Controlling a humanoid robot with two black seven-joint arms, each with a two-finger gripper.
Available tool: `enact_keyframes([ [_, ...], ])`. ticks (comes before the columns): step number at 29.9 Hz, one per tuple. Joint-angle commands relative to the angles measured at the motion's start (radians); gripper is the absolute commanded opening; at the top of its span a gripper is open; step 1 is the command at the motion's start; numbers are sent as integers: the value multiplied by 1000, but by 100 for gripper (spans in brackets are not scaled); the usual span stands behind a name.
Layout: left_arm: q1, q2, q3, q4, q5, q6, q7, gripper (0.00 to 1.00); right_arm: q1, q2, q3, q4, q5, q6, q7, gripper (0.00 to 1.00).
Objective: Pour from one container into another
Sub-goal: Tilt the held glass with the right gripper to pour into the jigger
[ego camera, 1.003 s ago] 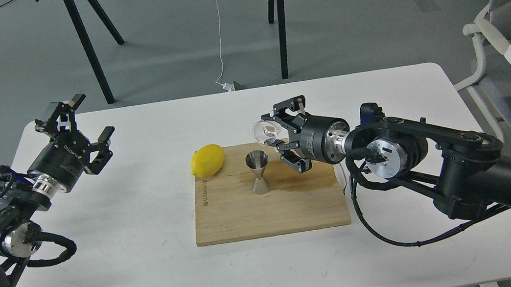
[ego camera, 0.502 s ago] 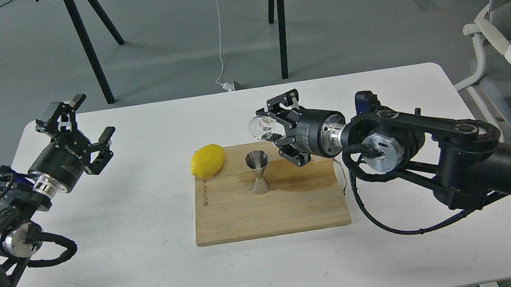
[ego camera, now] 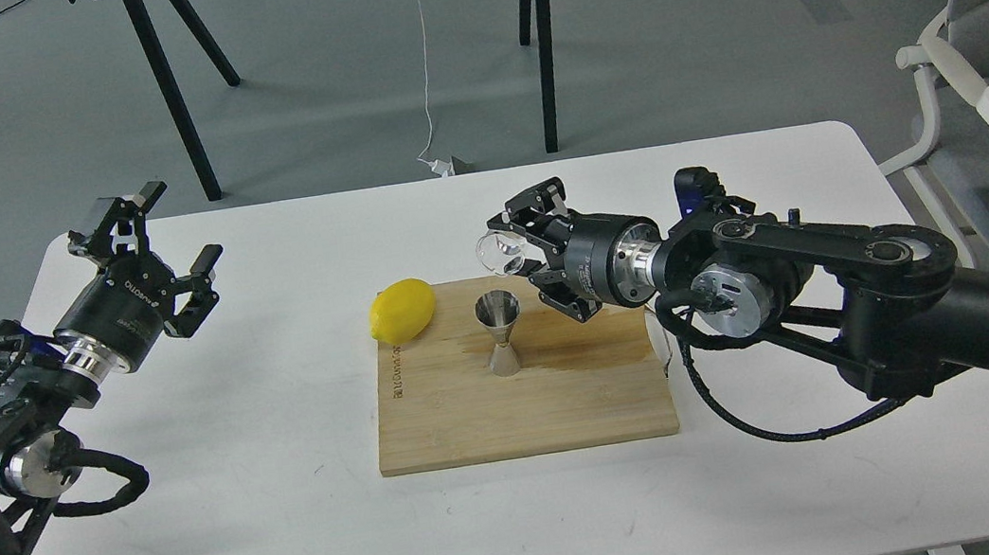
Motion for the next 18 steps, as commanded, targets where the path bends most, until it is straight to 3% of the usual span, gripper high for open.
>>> enact_keyframes([
  [1, 0, 0, 0, 0, -1, 0, 0, 99, 9, 1, -12, 0, -4, 0, 0, 40],
  [18, 0, 0, 0, 0, -1, 0, 0, 99, 68, 2, -74, 0, -46, 3, 0, 41],
])
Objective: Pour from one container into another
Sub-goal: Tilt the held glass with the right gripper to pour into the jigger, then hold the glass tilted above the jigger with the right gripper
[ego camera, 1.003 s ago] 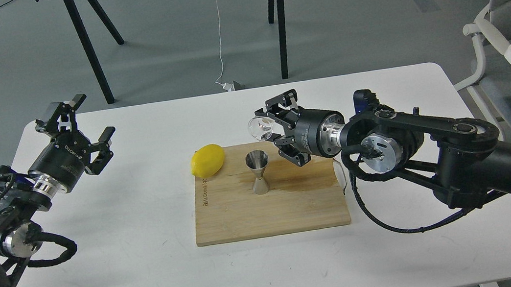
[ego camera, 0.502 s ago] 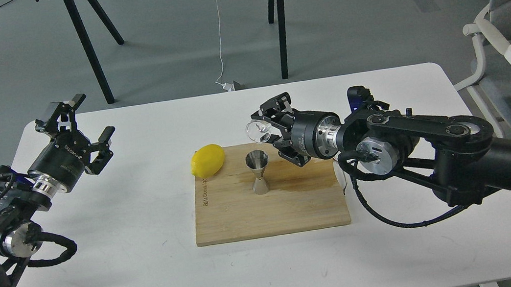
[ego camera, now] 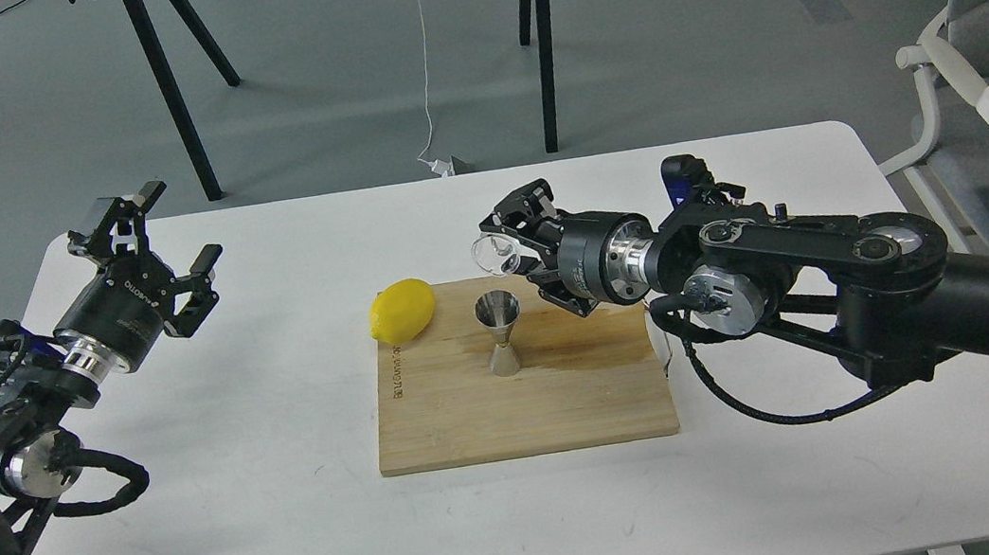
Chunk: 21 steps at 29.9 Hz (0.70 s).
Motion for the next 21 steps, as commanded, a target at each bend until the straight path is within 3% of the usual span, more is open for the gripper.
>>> enact_keyframes([
  [1, 0, 0, 0, 0, 0, 0, 0, 99, 5, 0, -4, 2, -2, 1, 0, 41],
  [21, 0, 0, 0, 1, 0, 0, 0, 99, 36, -3, -64, 0, -84, 21, -8, 41],
])
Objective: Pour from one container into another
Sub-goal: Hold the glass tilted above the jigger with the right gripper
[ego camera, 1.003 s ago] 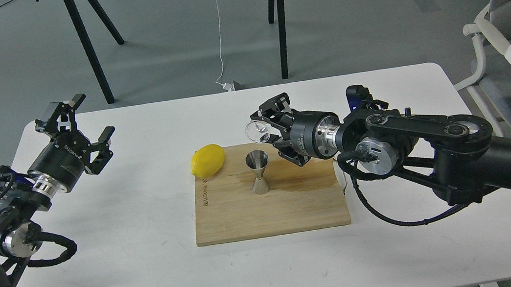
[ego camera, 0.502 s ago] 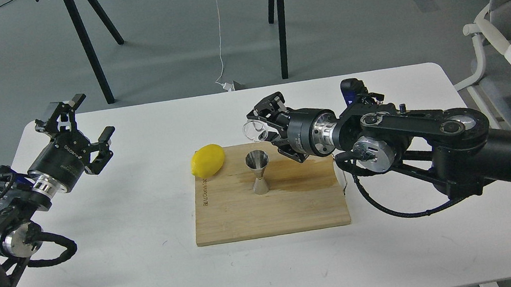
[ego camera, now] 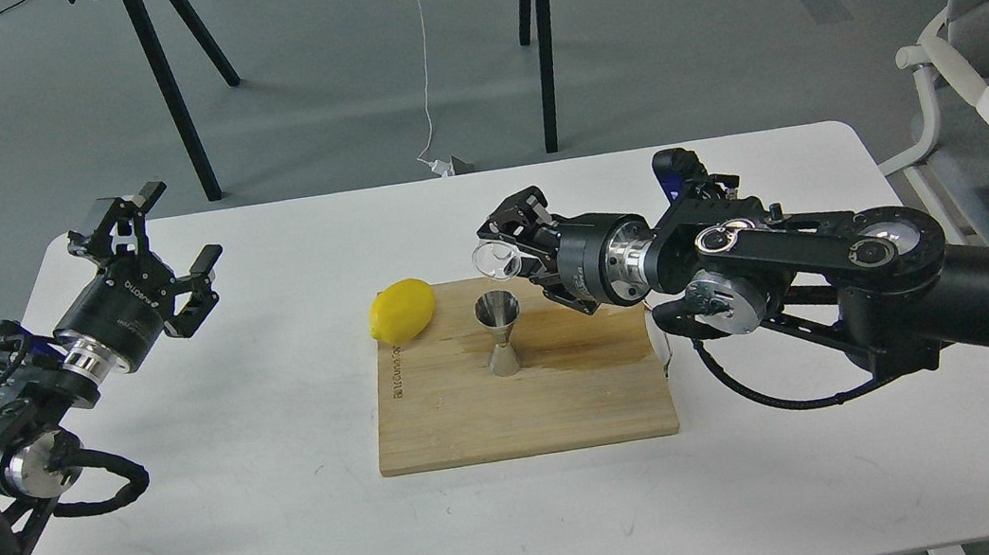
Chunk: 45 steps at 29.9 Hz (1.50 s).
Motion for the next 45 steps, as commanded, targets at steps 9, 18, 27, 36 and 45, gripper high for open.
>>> enact_keyframes([
  [9, 1, -2, 0, 1, 0, 0, 0, 99, 17, 3, -25, -3, -43, 2, 0, 41],
  [18, 3, -2, 0, 12, -1, 0, 0, 99, 51, 6, -62, -3, -50, 2, 2, 41],
  [27, 3, -2, 0, 12, -1, 0, 0, 99, 68, 14, -88, -6, -81, 0, 6, 41],
  [36, 3, -2, 0, 13, -1, 0, 0, 99, 86, 14, -94, -12, -130, -2, 12, 41],
  [45, 3, -2, -1, 13, -1, 0, 0, 99, 102, 15, -120, -12, -164, -2, 12, 41],
])
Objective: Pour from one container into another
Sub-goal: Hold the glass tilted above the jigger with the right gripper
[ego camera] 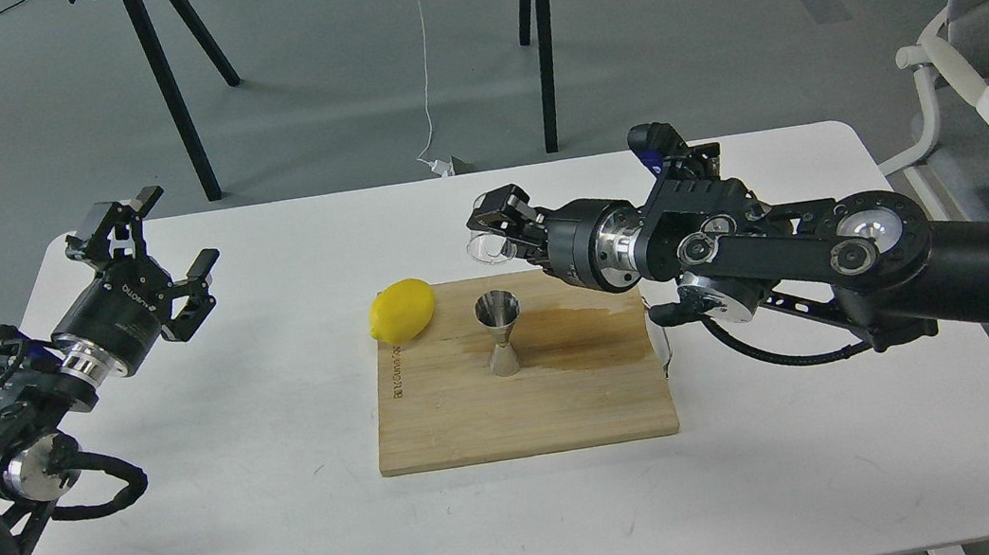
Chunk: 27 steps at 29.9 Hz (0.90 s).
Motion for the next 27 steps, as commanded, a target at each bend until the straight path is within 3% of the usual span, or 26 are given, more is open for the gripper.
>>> enact_keyframes([
  [1, 0, 0, 0, 0, 0, 0, 0, 99, 14, 0, -21, 2, -2, 2, 0, 41],
  [27, 0, -14, 0, 15, 0, 0, 0, 99, 14, 17, -48, 5, -7, 25, 8, 41],
])
